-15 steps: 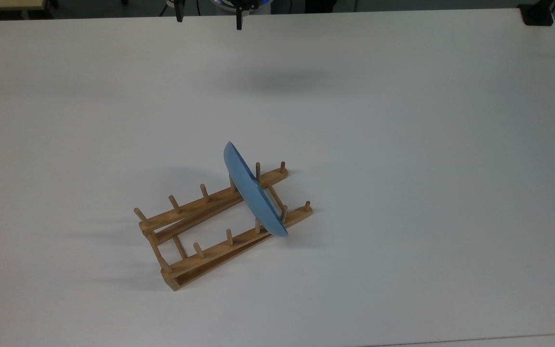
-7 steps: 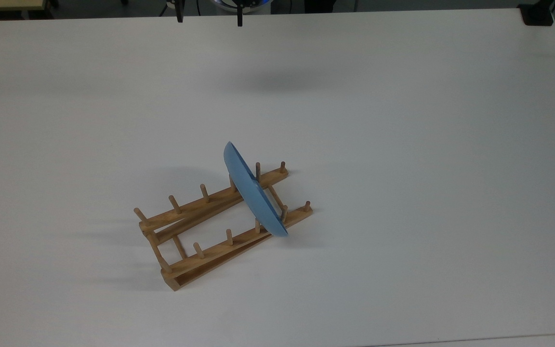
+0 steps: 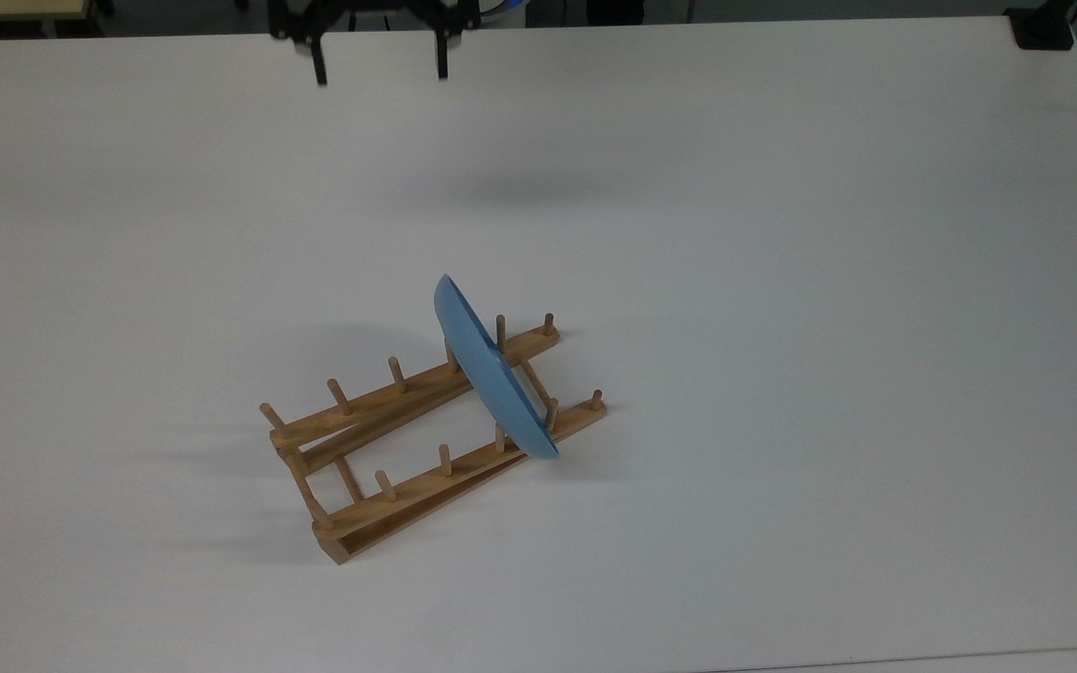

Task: Pick plate from plate rack
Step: 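Lower the open gripper onto the rim of the blue plate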

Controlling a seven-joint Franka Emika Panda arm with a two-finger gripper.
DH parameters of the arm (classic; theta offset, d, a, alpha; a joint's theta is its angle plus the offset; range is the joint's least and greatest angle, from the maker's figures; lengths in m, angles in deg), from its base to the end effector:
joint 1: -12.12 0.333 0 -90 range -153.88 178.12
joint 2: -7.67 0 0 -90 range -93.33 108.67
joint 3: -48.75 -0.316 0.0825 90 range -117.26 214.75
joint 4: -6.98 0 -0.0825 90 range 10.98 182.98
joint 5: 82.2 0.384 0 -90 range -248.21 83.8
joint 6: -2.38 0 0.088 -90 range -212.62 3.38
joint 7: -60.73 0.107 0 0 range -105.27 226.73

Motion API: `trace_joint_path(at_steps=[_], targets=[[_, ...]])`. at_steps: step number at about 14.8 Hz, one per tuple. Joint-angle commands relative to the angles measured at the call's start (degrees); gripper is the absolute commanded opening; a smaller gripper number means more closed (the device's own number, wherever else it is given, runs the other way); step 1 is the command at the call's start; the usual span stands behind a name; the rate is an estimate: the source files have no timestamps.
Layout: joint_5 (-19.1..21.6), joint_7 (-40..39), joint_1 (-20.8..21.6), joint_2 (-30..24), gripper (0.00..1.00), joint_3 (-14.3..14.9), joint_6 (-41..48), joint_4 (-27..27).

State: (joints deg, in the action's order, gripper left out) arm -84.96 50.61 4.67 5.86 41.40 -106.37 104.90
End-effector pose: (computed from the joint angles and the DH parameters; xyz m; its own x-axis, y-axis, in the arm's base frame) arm 0.5724 -0.0034 0.6074 0.9600 0.1898 0.2056 0.1747 -0.9805 0.0894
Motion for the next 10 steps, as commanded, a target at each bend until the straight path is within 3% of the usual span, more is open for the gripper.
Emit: trace_joint_path(at_steps=[1, 10], targets=[[-1.19, -0.87, 0.24, 3.91, 1.0, 0.06, -11.02, 0.25], [-13.58, 16.7, 5.86, 14.64, 1.0, -0.21, -25.37, 0.25]])
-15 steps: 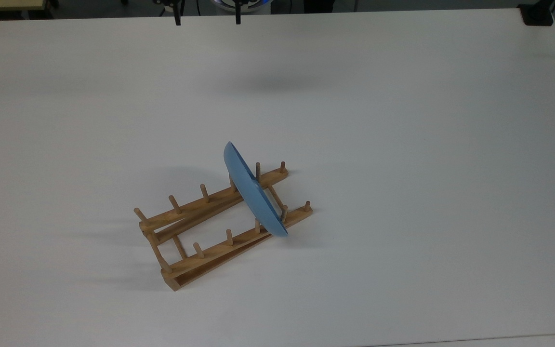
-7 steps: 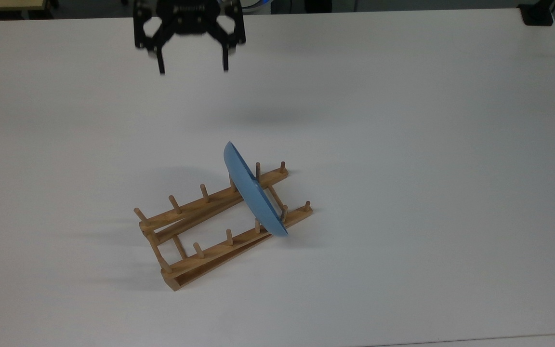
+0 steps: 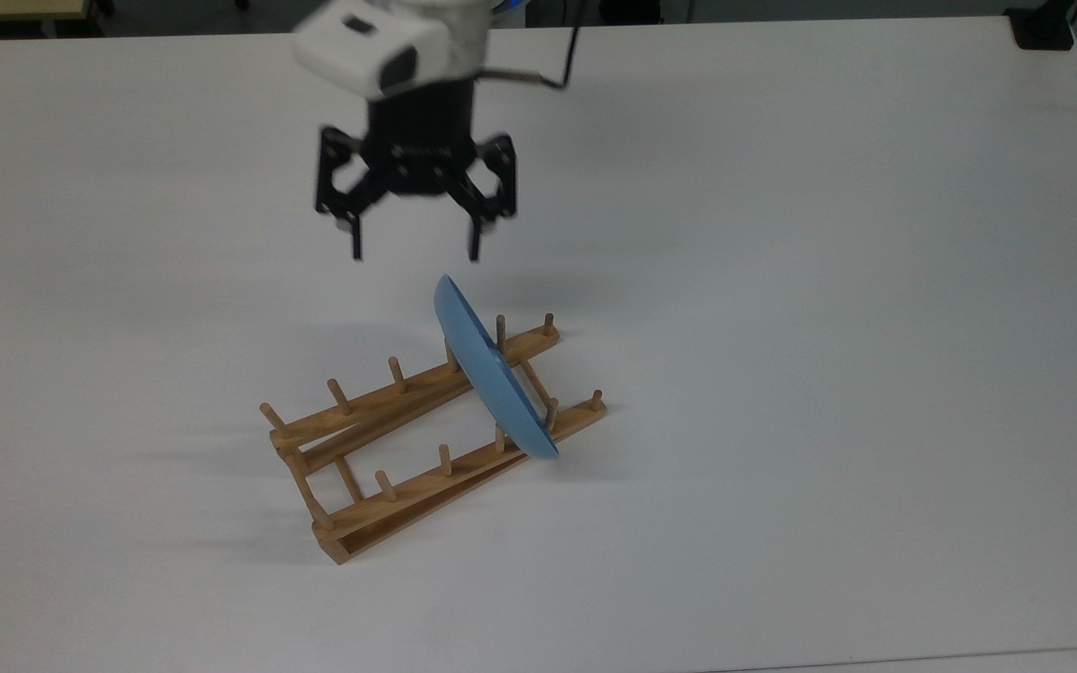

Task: Pick plate from plate rack
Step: 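Lower the open gripper onto the rim of the blue plate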

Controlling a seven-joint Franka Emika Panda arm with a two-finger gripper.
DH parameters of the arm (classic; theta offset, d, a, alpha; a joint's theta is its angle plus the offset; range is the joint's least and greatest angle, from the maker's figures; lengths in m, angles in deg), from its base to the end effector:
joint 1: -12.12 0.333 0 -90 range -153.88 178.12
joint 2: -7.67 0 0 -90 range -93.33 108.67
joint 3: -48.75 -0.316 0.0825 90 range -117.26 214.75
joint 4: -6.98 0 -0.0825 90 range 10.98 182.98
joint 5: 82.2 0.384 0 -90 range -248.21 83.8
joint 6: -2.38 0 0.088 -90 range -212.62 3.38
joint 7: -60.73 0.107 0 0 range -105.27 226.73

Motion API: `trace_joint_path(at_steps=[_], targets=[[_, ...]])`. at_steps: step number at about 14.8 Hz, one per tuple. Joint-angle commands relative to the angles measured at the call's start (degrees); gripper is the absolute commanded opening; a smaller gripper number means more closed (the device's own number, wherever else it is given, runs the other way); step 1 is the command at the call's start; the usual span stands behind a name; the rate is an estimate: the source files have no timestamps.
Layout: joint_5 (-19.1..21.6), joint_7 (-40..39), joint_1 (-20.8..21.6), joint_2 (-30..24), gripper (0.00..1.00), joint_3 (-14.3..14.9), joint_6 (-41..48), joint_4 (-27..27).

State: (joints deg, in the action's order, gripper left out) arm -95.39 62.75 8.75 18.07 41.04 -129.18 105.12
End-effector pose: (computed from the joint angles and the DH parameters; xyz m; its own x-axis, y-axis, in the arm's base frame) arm 0.6501 0.0383 0.5224 0.9058 0.1747 0.3860 0.1121 -0.9774 0.1793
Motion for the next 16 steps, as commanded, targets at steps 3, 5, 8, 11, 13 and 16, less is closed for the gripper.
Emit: trace_joint_path(at_steps=[3, 5, 8, 11, 13, 16], targets=[[-4.38, 6.59, 2.84, 4.19, 1.0, 0.15, -3.53, -0.05], [-5.09, 7.64, 3.02, 4.72, 0.78, 0.15, -3.53, -0.05], [-4.66, 10.71, 2.85, 4.72, 0.06, 0.15, -3.88, -0.14], [-5.18, 12.04, 3.02, 4.72, 0.0, 0.15, -3.88, -0.14], [-5.35, 11.52, 2.93, 4.63, 0.0, 0.15, -3.88, -0.14], [-5.97, 10.29, 2.49, 4.2, 0.0, 0.15, -3.88, -0.14]])
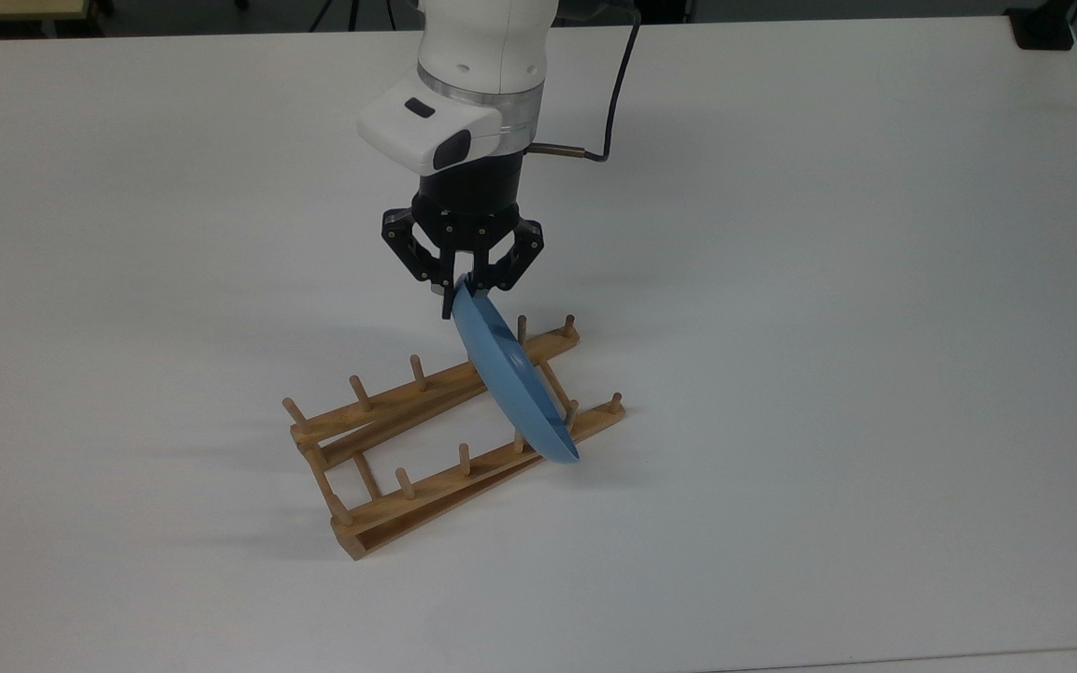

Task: Pick plate from plate rack
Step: 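Close the gripper on the plate rim and lift it upward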

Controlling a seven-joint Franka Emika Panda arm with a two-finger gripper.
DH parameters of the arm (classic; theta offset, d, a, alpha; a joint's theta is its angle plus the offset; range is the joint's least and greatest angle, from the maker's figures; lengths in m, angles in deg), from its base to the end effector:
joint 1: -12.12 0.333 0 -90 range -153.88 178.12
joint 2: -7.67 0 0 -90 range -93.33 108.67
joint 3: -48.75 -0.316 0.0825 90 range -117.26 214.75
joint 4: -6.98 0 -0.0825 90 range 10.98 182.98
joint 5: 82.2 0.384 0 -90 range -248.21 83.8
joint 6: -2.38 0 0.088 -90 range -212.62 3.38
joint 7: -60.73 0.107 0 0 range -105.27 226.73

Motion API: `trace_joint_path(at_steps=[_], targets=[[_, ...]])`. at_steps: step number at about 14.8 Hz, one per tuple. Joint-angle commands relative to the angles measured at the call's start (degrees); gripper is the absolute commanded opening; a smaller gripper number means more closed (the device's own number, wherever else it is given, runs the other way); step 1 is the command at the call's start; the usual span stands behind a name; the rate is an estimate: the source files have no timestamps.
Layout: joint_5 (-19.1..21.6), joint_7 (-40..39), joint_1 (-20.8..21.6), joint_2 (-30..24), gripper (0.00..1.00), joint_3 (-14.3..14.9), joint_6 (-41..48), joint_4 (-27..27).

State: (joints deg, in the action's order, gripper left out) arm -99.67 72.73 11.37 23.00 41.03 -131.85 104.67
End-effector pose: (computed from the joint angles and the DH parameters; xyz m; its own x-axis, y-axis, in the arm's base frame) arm 0.6660 0.0685 0.4757 0.9176 0.1006 0.3845 0.0384 -0.9853 0.1662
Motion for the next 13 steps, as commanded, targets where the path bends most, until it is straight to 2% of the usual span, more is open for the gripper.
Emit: trace_joint_path(at_steps=[1, 5, 9, 11, 13], targets=[[-1.61, -0.21, -0.3, -1.17, 0.0, 0.16, -1.12, 0.31], [-0.82, -2.67, -2.06, -5.03, 0.0, 0.07, -0.15, 0.65], [0.76, -8.28, -4.08, -8.9, 0.0, -0.19, 6.95, 0.31], [5.84, -15.47, -5.83, -11.18, 0.0, -0.19, 12.12, 0.22], [10.85, -26.01, -8.64, -13.47, 0.0, 0.16, 18.54, 0.13]])
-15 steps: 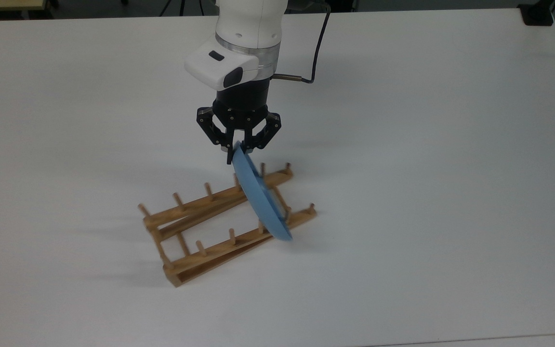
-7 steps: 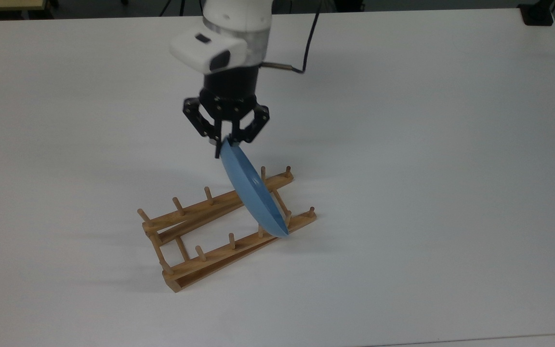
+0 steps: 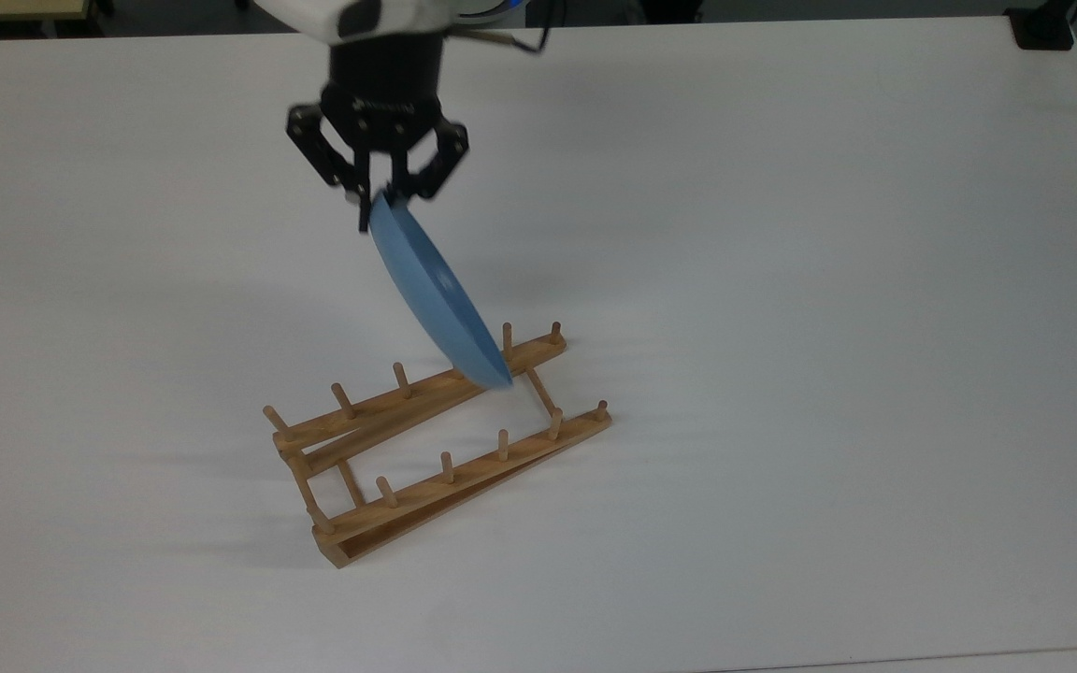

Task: Pick plate from plate rack
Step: 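Carry the blue plate away from the rack, clear of the pegs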

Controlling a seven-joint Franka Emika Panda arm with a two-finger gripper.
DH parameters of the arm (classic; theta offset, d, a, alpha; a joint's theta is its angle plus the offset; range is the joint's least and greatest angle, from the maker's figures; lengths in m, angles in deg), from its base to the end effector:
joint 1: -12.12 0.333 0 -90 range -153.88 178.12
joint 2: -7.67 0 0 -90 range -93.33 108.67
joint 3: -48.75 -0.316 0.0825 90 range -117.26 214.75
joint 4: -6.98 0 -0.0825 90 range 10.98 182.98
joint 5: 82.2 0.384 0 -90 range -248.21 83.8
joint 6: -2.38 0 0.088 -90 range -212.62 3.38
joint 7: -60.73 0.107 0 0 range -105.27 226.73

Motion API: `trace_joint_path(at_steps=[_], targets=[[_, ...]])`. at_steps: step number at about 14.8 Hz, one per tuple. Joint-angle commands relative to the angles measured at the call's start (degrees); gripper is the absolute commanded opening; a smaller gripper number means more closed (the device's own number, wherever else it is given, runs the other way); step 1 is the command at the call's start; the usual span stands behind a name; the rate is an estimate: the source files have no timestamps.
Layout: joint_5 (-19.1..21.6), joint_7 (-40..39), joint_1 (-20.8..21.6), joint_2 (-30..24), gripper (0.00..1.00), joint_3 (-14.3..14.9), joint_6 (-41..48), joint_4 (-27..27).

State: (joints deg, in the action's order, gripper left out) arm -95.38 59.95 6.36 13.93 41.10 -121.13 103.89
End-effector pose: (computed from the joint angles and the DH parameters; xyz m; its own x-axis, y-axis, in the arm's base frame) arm 0.6290 0.0077 0.5627 0.9284 0.1643 0.3333 0.0958 -0.9725 0.2125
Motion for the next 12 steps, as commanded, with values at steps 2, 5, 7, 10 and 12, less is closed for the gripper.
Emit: trace_joint_path(at_steps=[2, 5, 7, 10, 12], targets=[[10.87, -22.99, -6.71, -5.99, 0.0, 0.61, 13.45, 0.92], [16.14, -35.22, -10.41, -5.91, 0.0, 3.32, 19.52, 1.0], [20.27, -41.64, -10.68, -5.21, 0.0, 7.27, 23.47, 1.26], [25.73, -46.67, -12.69, -2.05, 0.0, 10.97, 26.74, 3.8], [27.14, -47.03, -14.19, 1.11, 0.0, 11.16, 26.31, 5.65]])
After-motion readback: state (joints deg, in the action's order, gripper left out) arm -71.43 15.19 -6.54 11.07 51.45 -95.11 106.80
